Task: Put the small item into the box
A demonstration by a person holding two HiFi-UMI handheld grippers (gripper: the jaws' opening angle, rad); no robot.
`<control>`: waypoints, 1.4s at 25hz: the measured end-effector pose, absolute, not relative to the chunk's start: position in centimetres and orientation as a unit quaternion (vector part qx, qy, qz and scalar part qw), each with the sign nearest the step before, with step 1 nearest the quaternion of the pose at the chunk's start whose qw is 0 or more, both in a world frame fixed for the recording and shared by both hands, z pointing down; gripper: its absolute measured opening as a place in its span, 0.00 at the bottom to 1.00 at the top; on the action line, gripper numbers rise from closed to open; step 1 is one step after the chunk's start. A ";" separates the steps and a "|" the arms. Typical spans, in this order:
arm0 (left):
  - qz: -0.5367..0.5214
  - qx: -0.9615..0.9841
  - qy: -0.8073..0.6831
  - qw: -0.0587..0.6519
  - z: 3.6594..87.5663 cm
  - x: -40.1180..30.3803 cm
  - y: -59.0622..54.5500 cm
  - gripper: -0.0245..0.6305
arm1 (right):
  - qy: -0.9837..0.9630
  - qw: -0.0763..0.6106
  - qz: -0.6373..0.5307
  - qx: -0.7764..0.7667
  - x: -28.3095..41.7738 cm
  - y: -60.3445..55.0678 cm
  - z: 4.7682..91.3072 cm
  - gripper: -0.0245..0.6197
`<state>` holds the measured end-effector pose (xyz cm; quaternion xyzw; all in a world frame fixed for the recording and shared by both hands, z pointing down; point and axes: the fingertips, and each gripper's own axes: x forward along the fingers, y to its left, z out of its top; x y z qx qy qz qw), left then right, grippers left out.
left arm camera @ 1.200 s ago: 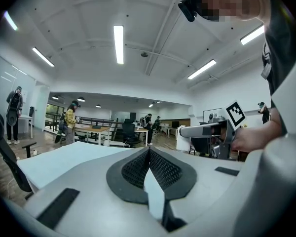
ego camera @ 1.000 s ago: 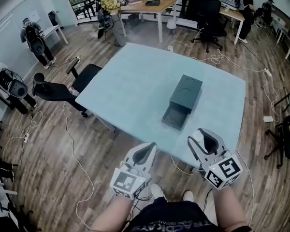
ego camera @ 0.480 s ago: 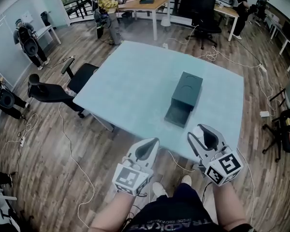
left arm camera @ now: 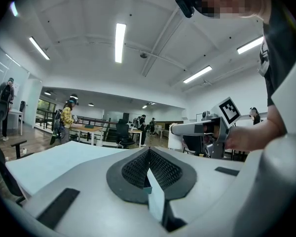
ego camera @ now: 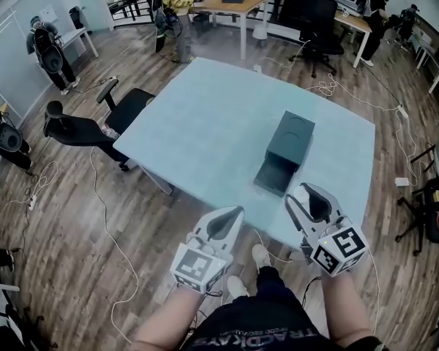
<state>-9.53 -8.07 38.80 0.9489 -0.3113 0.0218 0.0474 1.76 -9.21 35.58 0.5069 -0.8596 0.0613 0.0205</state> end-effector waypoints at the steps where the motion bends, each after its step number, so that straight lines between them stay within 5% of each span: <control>1: 0.023 0.948 -0.313 0.048 38.8 -9.5 -8.2 0.09 | -0.860 0.021 0.063 0.505 1.8 -9.5 35.6 0.34; 35: 0.069 0.942 -0.317 0.083 46.1 -1.3 -17.4 0.09 | -0.874 0.081 0.161 0.452 7.2 -23.9 47.2 0.34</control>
